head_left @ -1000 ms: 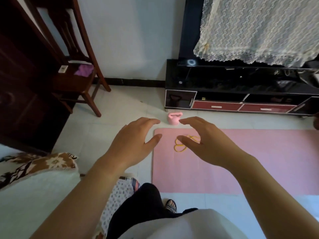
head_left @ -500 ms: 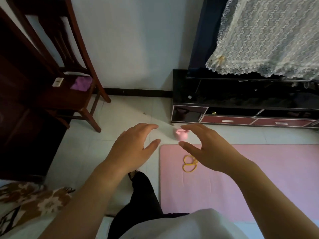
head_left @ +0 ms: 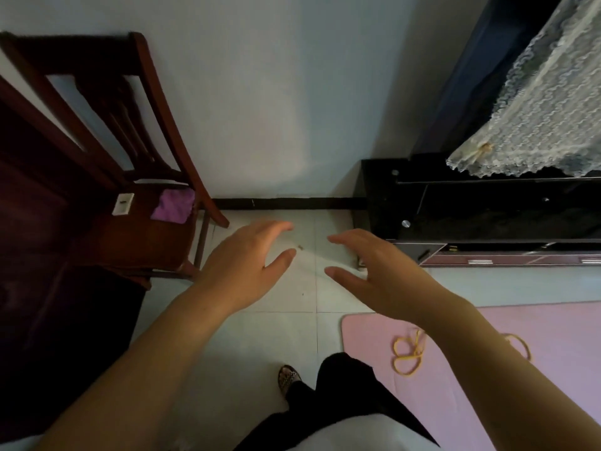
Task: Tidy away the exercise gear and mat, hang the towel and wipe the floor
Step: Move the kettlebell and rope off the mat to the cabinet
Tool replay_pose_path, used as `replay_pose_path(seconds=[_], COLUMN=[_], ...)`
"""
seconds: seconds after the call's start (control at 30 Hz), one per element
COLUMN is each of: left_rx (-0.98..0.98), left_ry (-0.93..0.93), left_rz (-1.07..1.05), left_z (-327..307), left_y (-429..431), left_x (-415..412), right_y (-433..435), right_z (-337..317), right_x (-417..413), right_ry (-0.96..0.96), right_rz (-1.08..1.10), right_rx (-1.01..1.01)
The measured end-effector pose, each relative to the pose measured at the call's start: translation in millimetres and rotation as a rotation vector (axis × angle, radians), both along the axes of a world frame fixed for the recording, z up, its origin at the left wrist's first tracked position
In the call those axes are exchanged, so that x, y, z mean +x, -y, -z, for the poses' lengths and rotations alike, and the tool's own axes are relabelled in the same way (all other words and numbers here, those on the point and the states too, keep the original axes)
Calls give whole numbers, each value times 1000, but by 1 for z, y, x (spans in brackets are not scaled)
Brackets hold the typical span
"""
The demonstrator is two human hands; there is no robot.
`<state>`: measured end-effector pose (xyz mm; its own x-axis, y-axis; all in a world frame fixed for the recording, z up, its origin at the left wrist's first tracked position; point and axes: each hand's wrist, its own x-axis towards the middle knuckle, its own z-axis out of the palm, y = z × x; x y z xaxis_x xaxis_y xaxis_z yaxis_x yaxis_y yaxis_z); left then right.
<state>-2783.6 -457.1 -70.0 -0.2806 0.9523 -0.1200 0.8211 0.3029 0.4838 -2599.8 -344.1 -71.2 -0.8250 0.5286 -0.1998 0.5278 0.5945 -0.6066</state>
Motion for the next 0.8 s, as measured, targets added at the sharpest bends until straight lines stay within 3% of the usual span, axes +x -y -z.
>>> replay_pose_path(seconds=[0.43, 0.8], left_rx=[-80, -54], left_ry=[-33, 21], left_rz=[195, 539], left_z=[-3, 9], left_y=[-130, -249], left_x=[-55, -73], right_y=[-107, -150], right_z=[18, 13], right_x=[-45, -40], right_ry=[-31, 32], right_rz=[157, 509], right_rx=[-27, -14])
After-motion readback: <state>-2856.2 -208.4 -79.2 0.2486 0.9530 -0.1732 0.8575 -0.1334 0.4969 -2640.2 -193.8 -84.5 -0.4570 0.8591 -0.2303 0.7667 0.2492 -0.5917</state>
